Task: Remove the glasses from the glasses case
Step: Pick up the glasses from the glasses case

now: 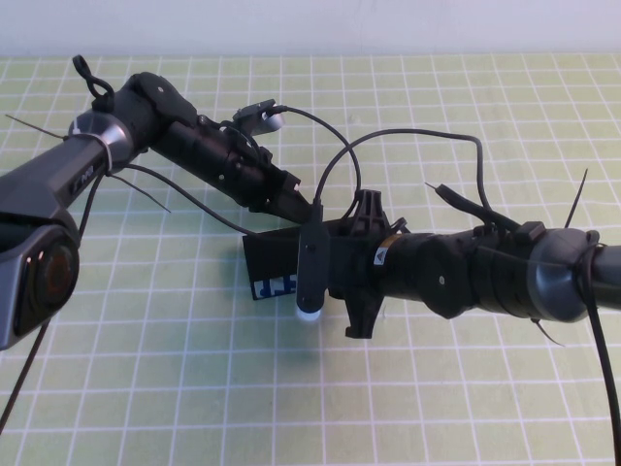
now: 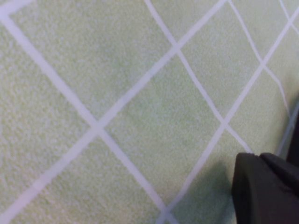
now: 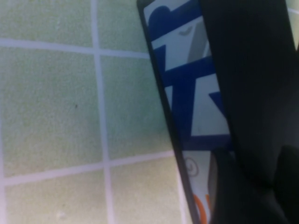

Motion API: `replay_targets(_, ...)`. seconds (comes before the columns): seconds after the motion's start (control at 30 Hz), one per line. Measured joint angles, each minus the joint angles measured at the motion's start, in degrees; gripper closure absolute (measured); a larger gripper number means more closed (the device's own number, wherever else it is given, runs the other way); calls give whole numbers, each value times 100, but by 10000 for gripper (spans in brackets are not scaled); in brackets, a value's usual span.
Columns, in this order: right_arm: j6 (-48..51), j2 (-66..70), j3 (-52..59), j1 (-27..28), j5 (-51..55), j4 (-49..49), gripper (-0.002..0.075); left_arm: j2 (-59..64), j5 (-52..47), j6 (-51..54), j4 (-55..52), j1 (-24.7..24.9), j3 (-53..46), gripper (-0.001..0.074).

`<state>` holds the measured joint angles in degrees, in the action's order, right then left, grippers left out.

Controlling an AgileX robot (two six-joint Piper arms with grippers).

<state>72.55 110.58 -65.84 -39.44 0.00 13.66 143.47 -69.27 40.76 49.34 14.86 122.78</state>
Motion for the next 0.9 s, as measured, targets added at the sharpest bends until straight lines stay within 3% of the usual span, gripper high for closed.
replay_targets(0.17,0,15,0,0,-123,0,538,9,0,0,0,0,0,739)
replay_targets(0.5,26,25,0,0,-353,0,687,9,0,10,0,0,0,739)
replay_targets(0.9,40,-80,0,0,-420,108,714,9,0,56,10,0,0,739)
